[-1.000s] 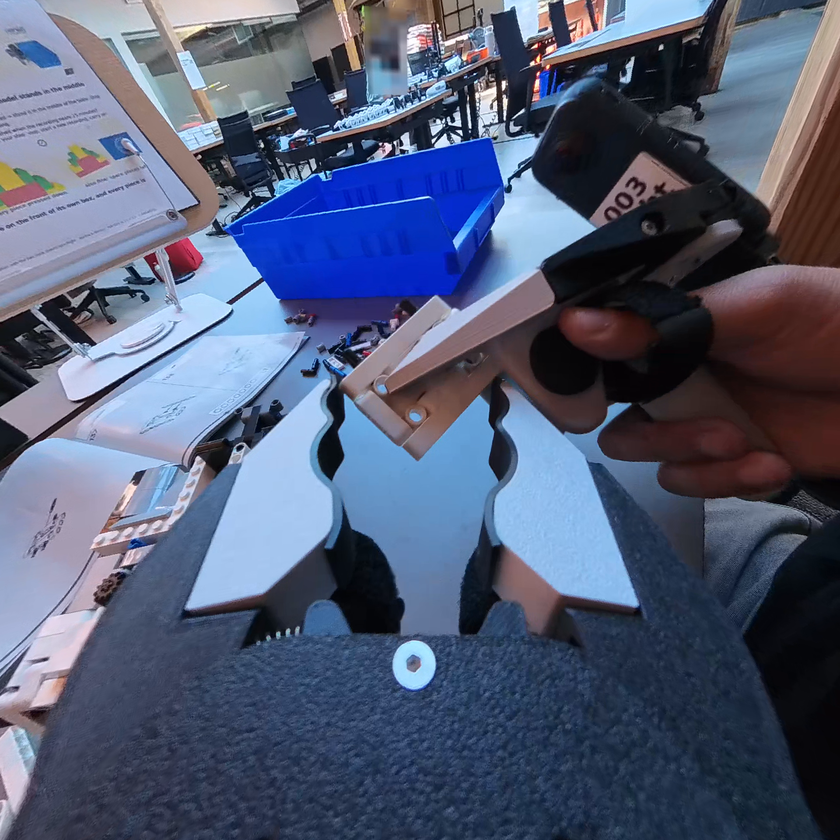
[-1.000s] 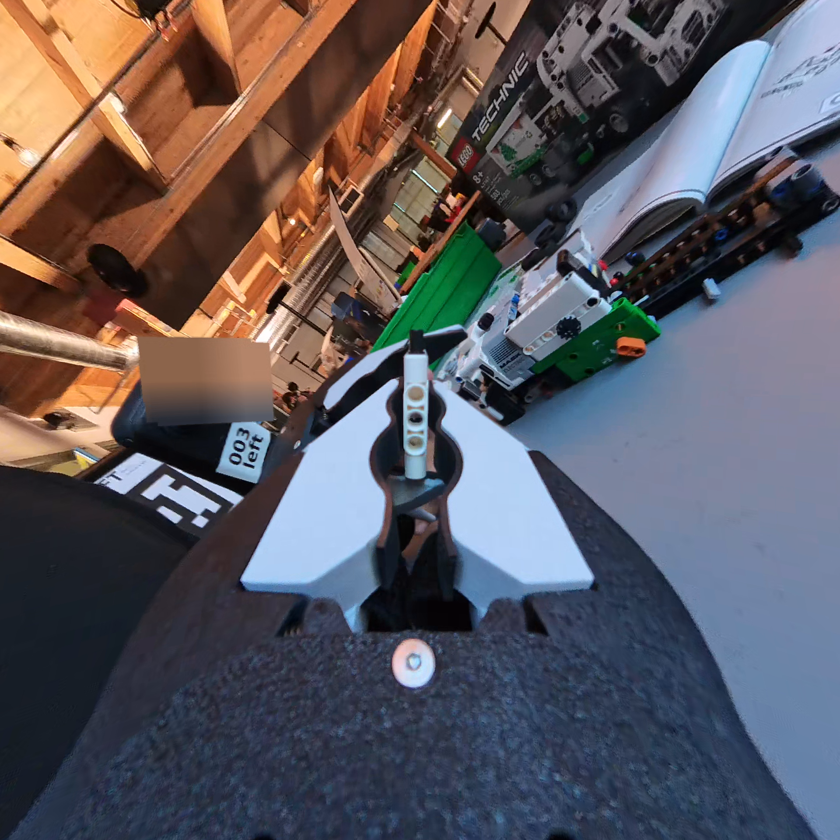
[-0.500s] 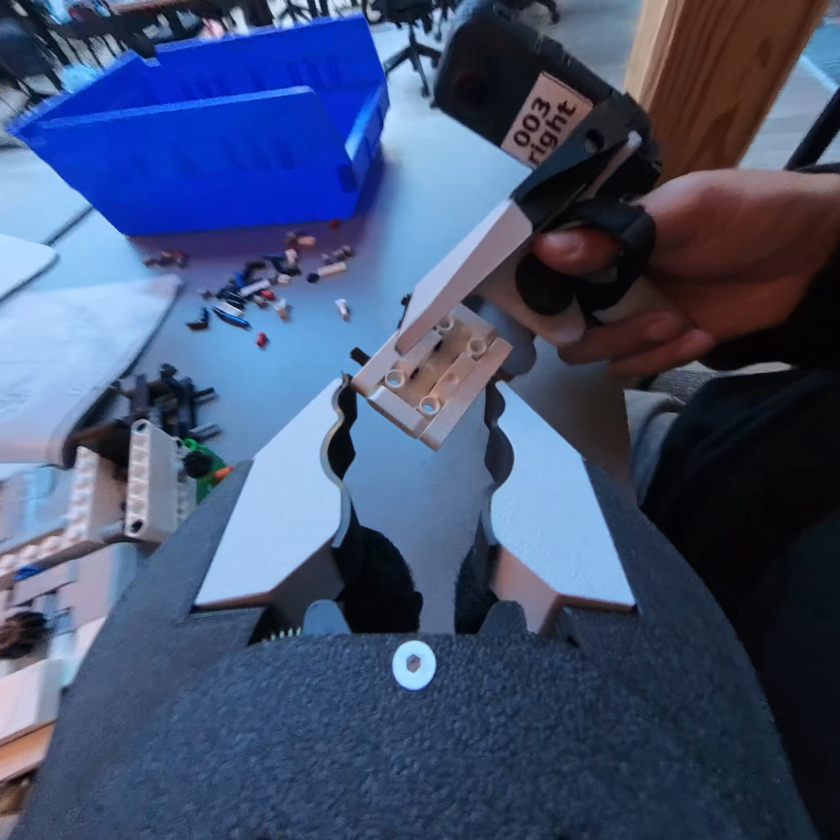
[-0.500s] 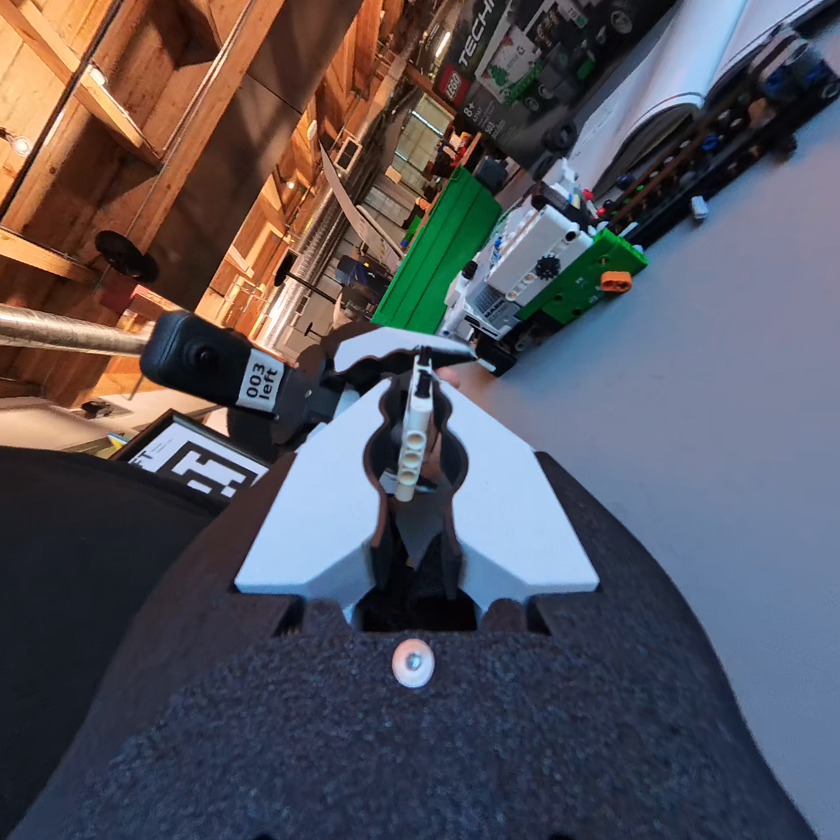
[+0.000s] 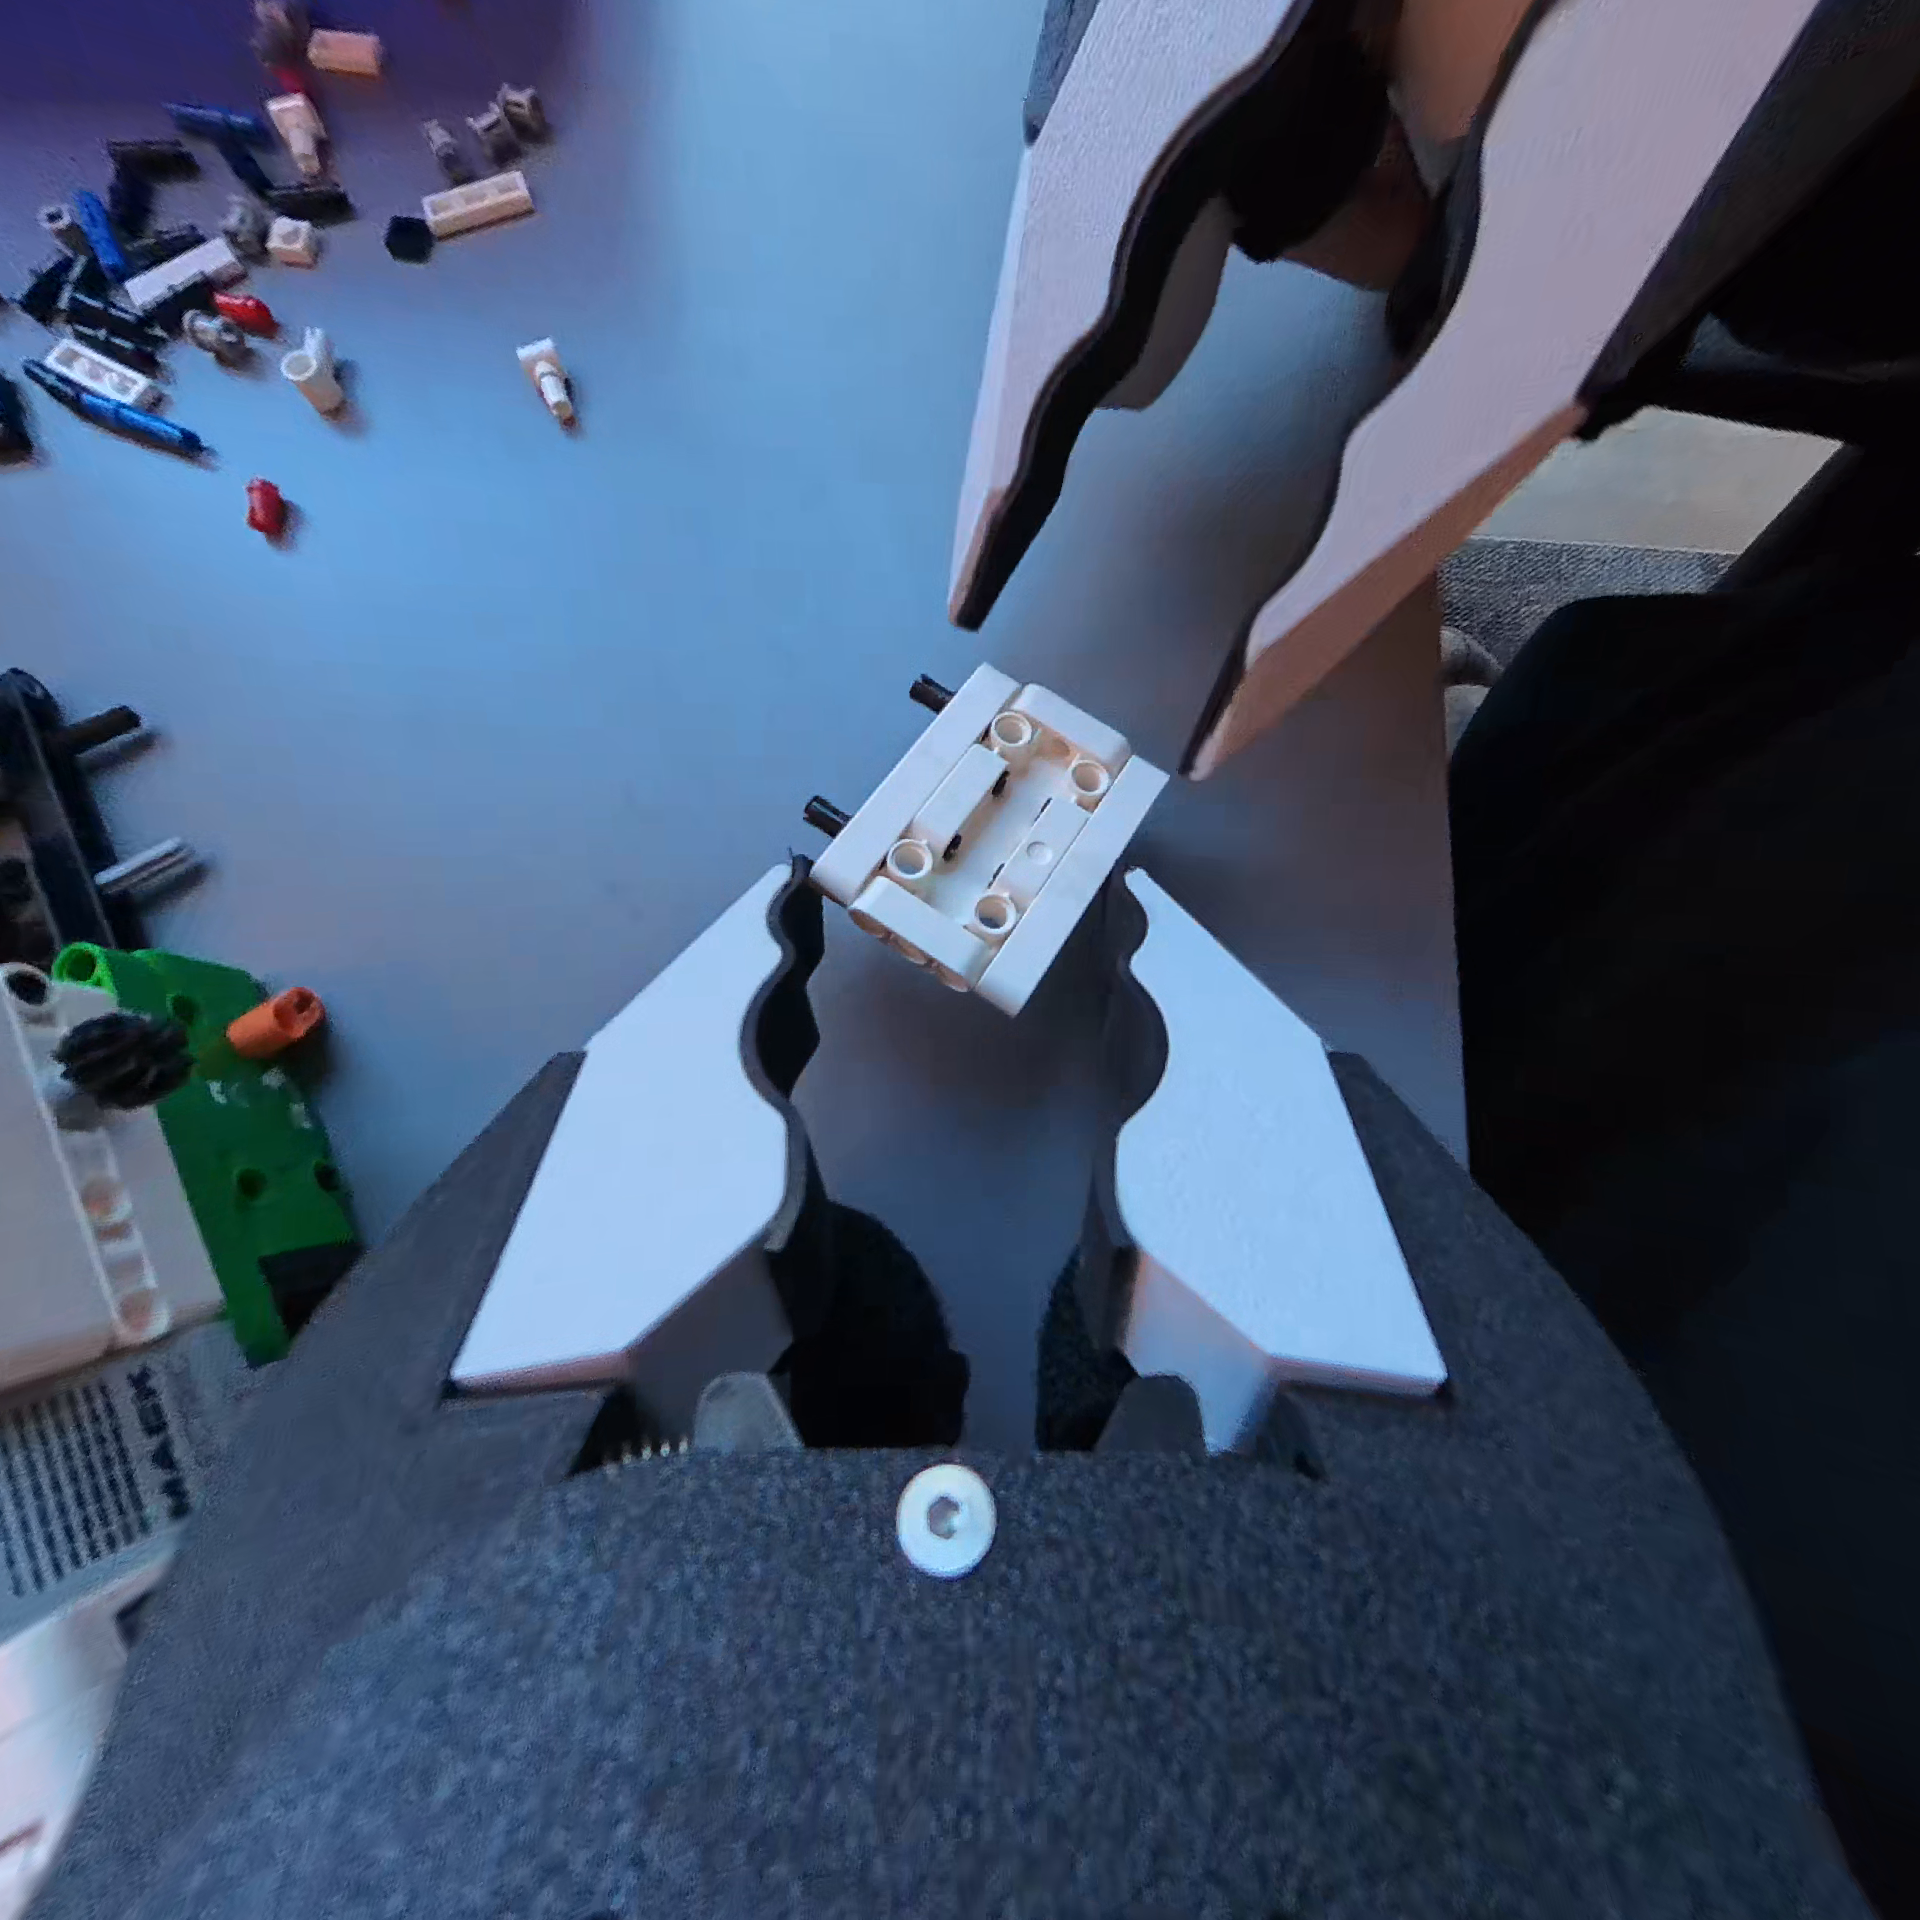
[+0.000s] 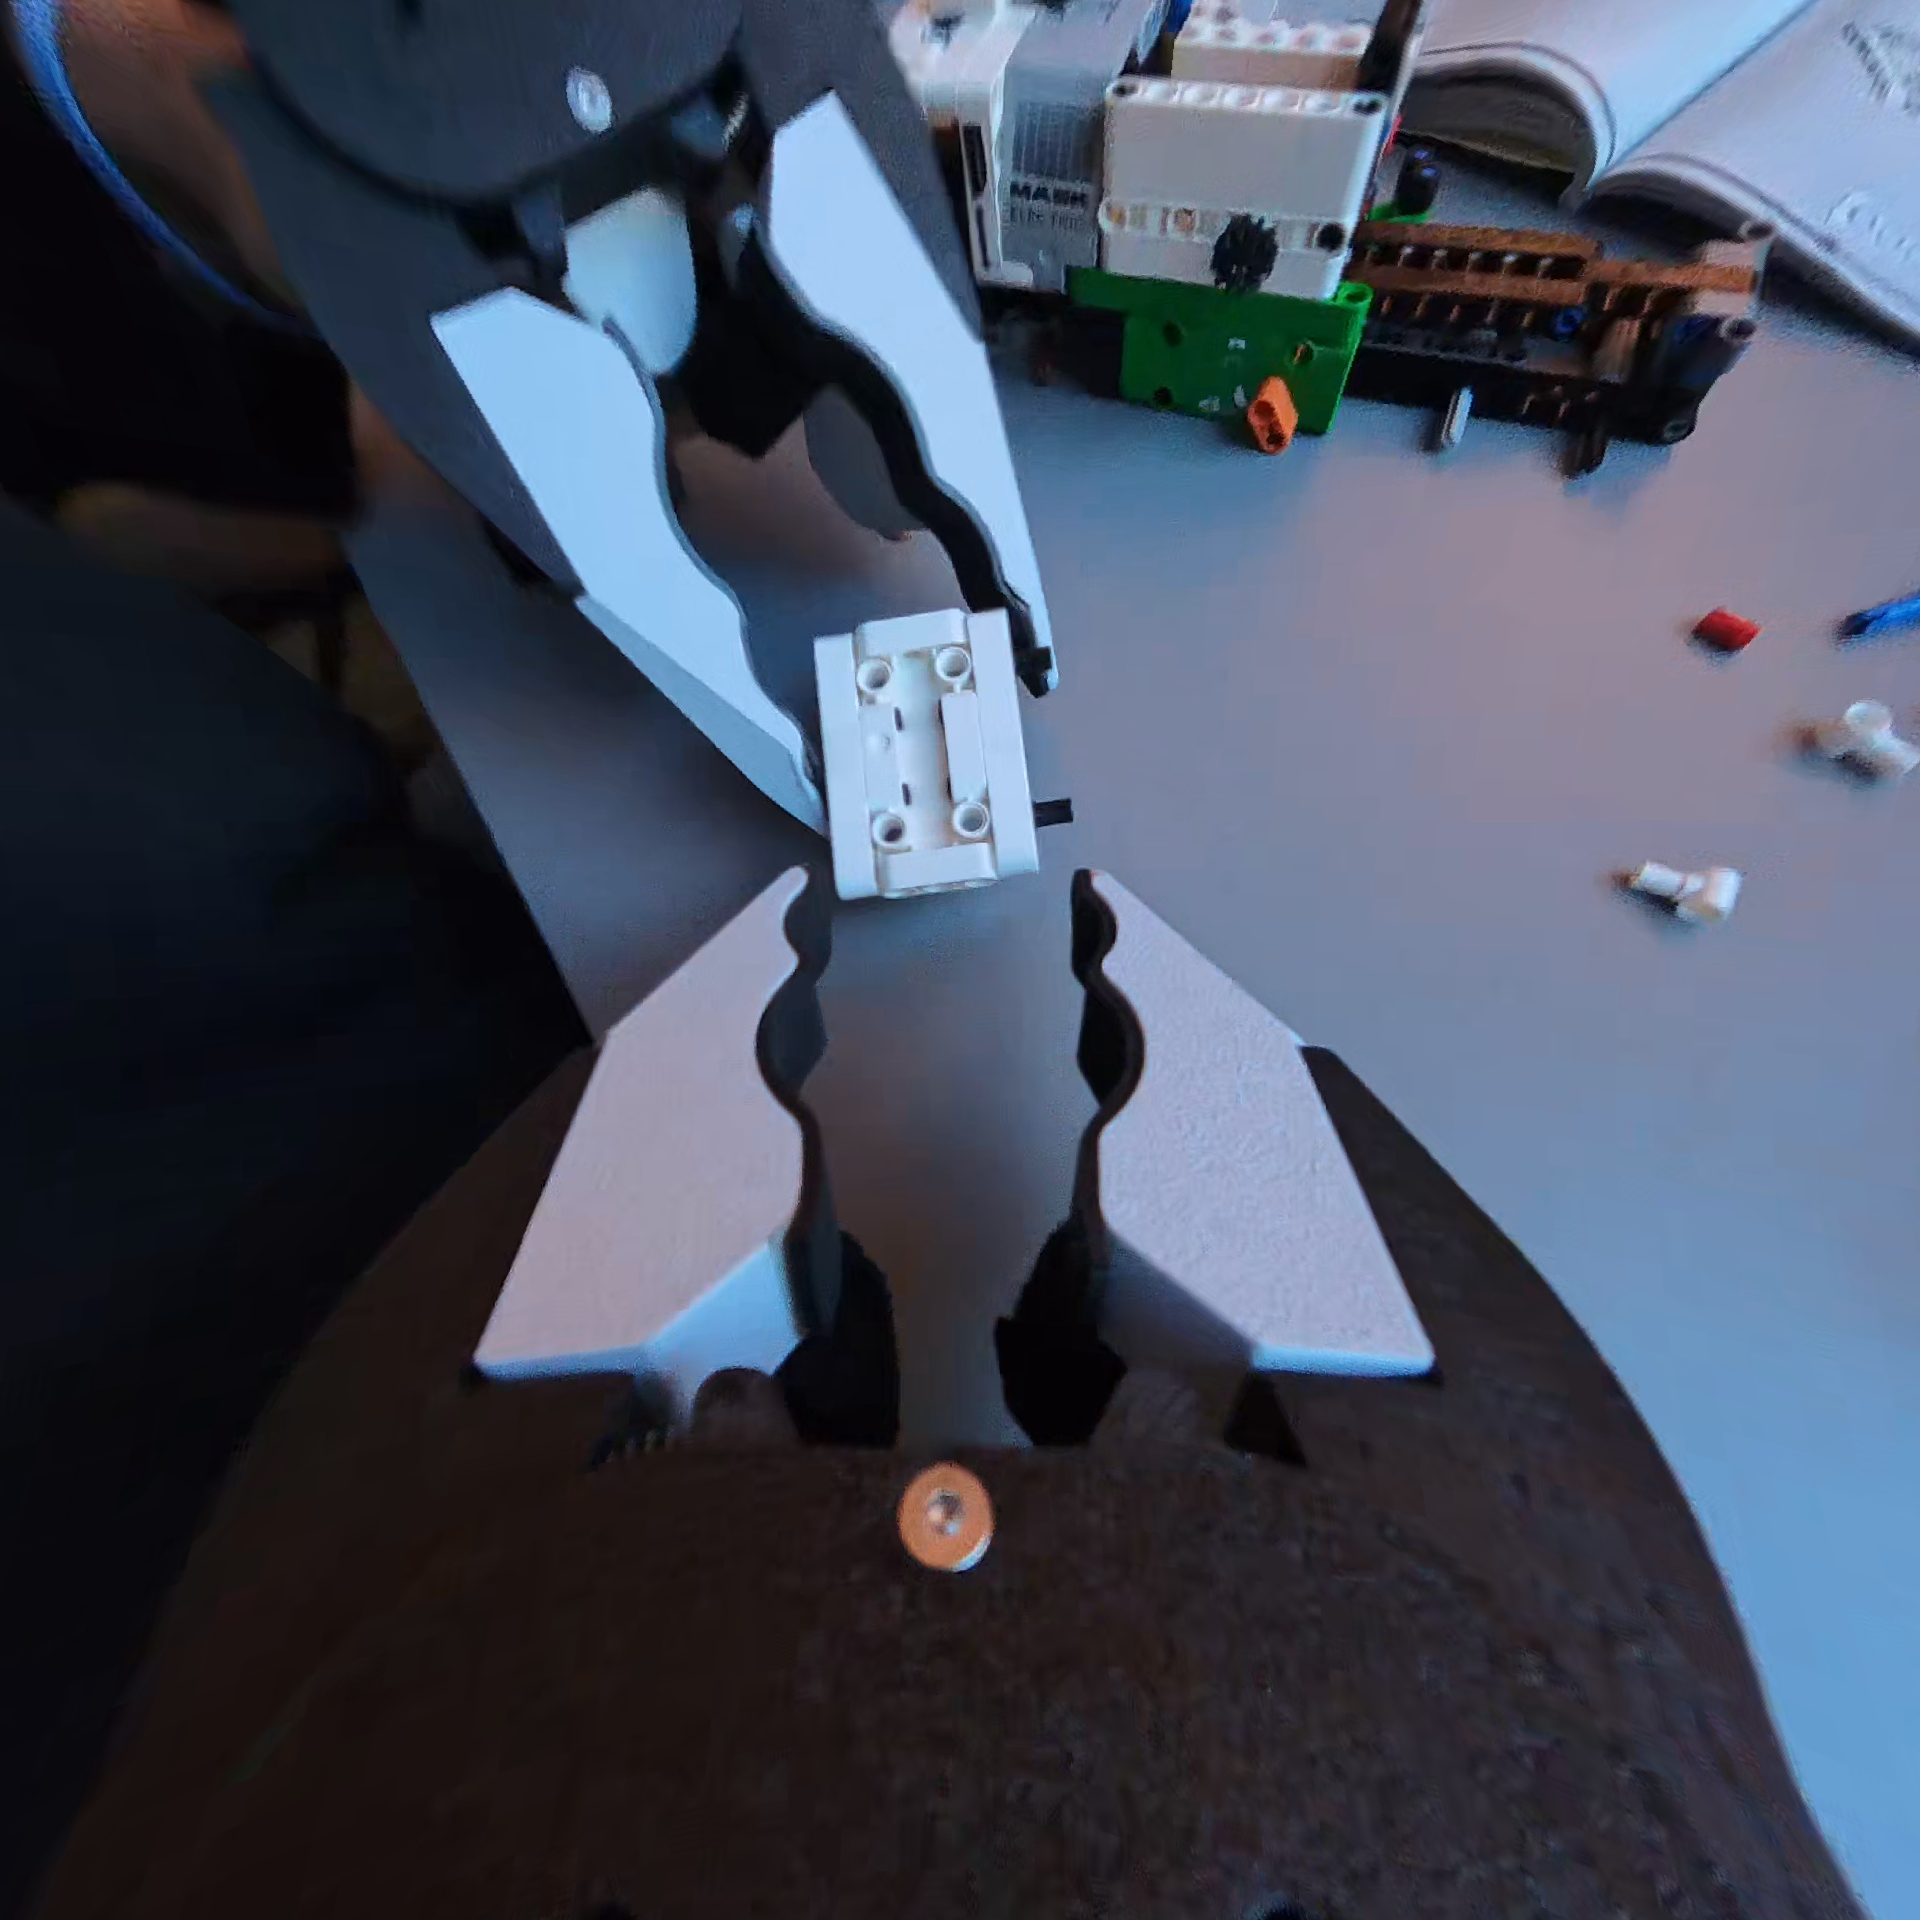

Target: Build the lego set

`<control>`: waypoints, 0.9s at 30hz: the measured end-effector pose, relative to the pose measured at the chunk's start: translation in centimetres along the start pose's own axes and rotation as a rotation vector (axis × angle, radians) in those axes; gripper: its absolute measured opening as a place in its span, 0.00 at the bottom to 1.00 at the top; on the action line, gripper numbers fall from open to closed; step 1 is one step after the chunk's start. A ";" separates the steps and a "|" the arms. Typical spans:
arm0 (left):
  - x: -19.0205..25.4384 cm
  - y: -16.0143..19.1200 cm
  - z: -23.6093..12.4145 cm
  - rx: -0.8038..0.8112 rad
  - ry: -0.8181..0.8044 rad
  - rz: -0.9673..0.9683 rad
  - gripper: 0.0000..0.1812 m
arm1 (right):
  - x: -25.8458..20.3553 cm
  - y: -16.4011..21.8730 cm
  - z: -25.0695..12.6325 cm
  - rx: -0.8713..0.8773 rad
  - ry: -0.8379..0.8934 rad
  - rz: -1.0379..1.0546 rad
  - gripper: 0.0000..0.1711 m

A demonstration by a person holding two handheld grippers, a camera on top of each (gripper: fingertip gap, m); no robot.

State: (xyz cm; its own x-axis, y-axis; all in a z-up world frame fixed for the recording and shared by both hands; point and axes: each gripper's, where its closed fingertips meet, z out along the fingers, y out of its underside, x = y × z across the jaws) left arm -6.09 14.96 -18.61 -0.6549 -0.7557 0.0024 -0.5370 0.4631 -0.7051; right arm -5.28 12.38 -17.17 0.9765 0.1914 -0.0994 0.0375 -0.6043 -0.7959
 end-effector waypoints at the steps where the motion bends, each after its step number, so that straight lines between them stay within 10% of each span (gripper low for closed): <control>1: 0.0 -0.1 0.1 -0.005 0.002 0.014 0.29 | -0.1 0.1 0.3 -0.017 -0.003 -0.036 0.28; 16: -0.7 0.0 -0.8 -0.076 -0.078 0.055 0.33 | 1.0 -0.2 2.0 -0.161 -0.073 -0.153 0.24; 27: -1.1 -3.3 -8.4 0.270 -0.073 -0.204 0.27 | 4.1 -1.2 4.1 -0.353 -0.059 -0.050 0.24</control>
State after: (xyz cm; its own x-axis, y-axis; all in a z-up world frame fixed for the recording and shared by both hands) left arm -8.12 18.19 -10.33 -0.5038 -0.8556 0.1186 -0.4862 0.1674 -0.8576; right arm -2.18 17.08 -19.11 0.9580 0.2654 -0.1086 0.1656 -0.8213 -0.5460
